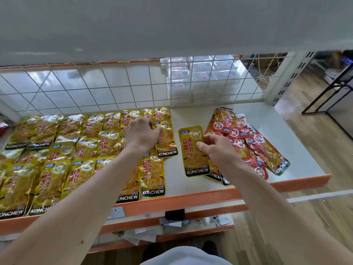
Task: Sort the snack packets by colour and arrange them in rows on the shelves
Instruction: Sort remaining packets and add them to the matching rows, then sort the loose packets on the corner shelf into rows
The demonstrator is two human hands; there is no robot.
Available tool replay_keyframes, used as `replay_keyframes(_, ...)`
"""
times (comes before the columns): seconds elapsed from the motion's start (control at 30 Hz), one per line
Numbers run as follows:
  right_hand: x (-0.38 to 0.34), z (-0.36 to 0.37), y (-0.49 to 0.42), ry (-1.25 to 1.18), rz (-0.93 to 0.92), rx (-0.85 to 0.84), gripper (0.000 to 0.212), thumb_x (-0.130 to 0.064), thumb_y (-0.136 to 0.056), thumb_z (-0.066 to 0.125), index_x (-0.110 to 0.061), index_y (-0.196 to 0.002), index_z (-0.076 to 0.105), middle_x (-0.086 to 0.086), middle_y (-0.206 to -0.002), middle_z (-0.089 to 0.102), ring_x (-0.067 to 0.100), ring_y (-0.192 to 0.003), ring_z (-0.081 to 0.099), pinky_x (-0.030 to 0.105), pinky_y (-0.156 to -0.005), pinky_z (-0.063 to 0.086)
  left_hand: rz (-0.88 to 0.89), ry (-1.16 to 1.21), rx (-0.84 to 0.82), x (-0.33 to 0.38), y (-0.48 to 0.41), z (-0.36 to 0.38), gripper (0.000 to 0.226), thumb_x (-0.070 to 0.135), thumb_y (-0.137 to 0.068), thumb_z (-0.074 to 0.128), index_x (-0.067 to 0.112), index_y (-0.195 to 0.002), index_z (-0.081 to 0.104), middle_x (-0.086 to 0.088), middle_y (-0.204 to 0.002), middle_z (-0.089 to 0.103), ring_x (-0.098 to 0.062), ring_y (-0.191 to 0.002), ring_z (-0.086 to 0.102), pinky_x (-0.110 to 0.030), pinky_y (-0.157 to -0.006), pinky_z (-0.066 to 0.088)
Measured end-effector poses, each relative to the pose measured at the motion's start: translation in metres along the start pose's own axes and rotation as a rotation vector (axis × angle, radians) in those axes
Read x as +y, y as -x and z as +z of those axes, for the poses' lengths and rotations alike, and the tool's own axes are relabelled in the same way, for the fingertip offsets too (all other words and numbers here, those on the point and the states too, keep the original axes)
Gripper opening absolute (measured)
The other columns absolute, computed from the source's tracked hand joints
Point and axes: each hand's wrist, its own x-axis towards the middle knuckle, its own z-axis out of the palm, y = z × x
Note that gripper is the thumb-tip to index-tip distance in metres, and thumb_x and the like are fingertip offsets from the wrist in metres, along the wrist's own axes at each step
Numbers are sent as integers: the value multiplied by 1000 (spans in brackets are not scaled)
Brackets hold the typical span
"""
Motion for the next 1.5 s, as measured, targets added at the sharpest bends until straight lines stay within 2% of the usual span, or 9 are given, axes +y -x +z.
replay_keyframes(0.2, 1, 6, 0, -23, -1, -23, 8, -8, -96, 61, -13, -95, 67, 5, -94, 70, 17, -88, 68, 26, -72, 56, 3, -27, -12, -1, -1, 5, 43, 50, -92, 64, 13, -112, 70, -11, -112, 68, -31, -113, 57, -44, -96, 36)
replay_keyframes(0.47, 7, 10, 2, -34, 15, -3, 7, -8, -95, 63, -13, -94, 68, 7, -96, 71, 21, -92, 69, 37, -84, 59, 45, -73, -42, -1, -3, 16, 44, 54, -90, 64, 14, -107, 72, -6, -126, 58, -30, -121, 47, -46, -96, 33)
replay_keyframes(0.63, 10, 13, 3, -10, 20, -4, 6, -9, -94, 63, -13, -95, 68, 5, -94, 71, 19, -89, 69, 33, -81, 58, 51, -60, -26, -3, -4, 17, 47, 54, -87, 67, 13, -109, 70, -5, -123, 58, -29, -121, 47, -46, -94, 32)
replay_keyframes(0.83, 11, 17, 7, -18, 12, -25, 10, -8, -95, 62, -5, -103, 68, 6, -93, 70, 13, -81, 67, 21, -66, 53, 60, -74, -33, -5, -4, 17, 49, 55, -88, 66, 15, -117, 68, -4, -125, 57, -29, -122, 46, -44, -92, 31)
replay_keyframes(1.0, 13, 21, 9, -13, 10, -8, 7, -7, -94, 62, -7, -98, 68, 7, -93, 70, 15, -82, 67, 25, -71, 56, 72, -48, -13, -5, -1, 17, 51, 54, -88, 66, 20, -126, 63, -5, -128, 60, -30, -125, 46, -46, -96, 32)
replay_keyframes(1.13, 15, 26, 9, -2, 13, 7, 6, -7, -94, 63, -8, -98, 67, 9, -97, 71, 19, -87, 68, 31, -76, 58, 71, -22, -10, -6, 0, 14, 45, 53, -90, 64, 23, -123, 64, -3, -130, 59, -29, -127, 45, -48, -100, 31)
replay_keyframes(1.27, 15, 32, 9, 27, 16, 16, 5, -8, -93, 64, -12, -96, 67, 11, -100, 71, 26, -95, 69, 43, -86, 59, 57, 24, 0, -9, 3, 10, 40, 50, -93, 61, 21, -121, 66, -4, -131, 59, -29, -126, 46, -46, -98, 31)
replay_keyframes(1.5, 14, 44, 12, 125, -15, 4, 3, -13, -92, 67, -16, -93, 67, 7, -95, 71, 22, -90, 70, 45, -86, 58, 46, 136, 40, -18, 13, -2, 34, 43, -95, 62, 20, -120, 66, -4, -129, 60, -28, -125, 48, -41, -92, 30)
